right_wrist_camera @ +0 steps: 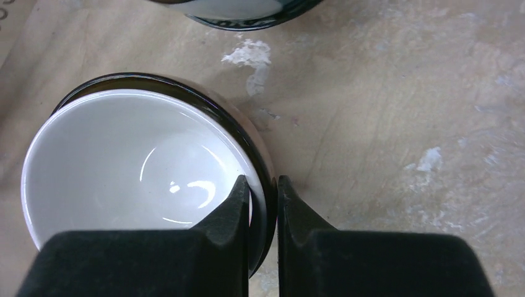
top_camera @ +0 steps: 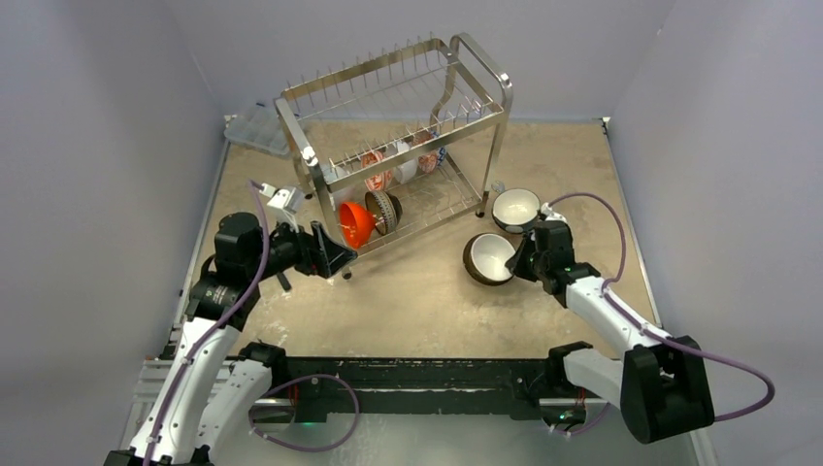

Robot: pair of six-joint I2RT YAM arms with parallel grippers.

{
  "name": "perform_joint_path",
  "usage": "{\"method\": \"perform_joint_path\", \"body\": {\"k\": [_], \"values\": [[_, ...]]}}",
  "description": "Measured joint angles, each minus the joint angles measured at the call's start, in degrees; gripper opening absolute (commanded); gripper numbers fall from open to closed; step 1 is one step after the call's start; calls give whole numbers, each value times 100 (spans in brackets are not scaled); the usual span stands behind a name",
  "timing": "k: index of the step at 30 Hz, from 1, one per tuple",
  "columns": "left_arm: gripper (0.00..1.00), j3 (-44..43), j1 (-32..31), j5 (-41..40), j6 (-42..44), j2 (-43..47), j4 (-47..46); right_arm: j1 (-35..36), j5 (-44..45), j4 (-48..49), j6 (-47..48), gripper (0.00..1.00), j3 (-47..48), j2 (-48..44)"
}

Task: Load the bowls into the dish rack
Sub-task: Move the bowl to the center of the board.

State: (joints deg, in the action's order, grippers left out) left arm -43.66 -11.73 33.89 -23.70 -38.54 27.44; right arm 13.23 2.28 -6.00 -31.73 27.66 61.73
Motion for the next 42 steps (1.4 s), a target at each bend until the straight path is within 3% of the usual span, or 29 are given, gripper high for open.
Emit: {"method": "perform_joint_path", "body": {"k": [10, 22, 30, 35, 38, 42], "values": [[83, 328, 0, 42, -219, 2, 2, 328, -1110, 398, 584, 0, 4, 326], [79, 544, -4, -31, -573, -258, 389, 2852, -428, 461, 638, 5, 988, 1530], [73, 1008, -9, -271, -841, -337, 918, 3856, -33, 640, 485, 11, 1617, 2273], [68, 1220, -61, -337, -1045, -350, 1126, 4234, 39, 643, 382, 22, 1908, 2564], [61, 1274, -105, -369, -1169, -385, 1119, 4538, 57, 678, 352, 40, 2184, 2815], [52, 1388, -216, -422, -1311, -511, 1029, 4791, -61, 809, 269, 54, 2400, 2949]]}}
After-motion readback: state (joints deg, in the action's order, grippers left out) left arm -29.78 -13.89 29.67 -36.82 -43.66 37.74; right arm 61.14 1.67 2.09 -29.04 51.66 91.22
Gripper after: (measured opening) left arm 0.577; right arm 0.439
